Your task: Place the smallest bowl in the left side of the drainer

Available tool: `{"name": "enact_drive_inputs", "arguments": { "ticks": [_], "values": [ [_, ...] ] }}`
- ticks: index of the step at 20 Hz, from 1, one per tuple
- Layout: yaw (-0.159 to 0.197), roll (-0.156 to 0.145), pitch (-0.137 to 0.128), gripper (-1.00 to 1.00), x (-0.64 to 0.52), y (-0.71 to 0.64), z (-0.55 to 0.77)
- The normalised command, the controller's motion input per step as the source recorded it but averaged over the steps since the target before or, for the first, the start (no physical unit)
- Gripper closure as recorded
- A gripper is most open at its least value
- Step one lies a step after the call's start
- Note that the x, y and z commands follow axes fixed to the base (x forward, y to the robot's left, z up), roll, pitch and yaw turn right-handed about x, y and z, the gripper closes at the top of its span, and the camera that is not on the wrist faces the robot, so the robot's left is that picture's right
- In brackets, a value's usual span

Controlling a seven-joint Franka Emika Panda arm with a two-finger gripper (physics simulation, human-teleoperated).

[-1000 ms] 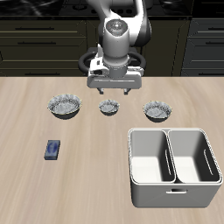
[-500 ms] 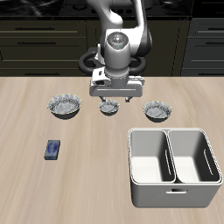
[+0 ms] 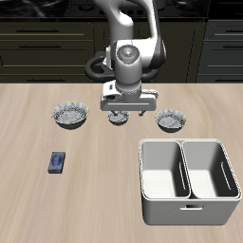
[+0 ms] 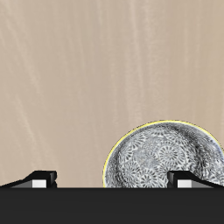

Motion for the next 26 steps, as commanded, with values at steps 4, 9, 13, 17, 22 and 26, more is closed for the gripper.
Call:
{"name": "enact_drive_inputs", "arguments": {
  "ticks": [4,9,13,17,22,26],
  "values": [
    [-0.014,0.018,0.02,-1.0,-0.02,0.03,-0.18],
    [-0.02,0.044,0.037,-1.0,0.01,0.05,-0.25],
    [-0.005,0.022,0.004,1.0,0.03,0.01,-0.17],
    [-0.021,0.002,0.013,1.0,0.04,-0.02,-0.11],
    [-0.017,0.012,-0.02,1.0,-0.02,0.04,0.12],
    [-0.006,0.012,-0.003,1.0,0.0,0.03,0.06]
  ]
}}
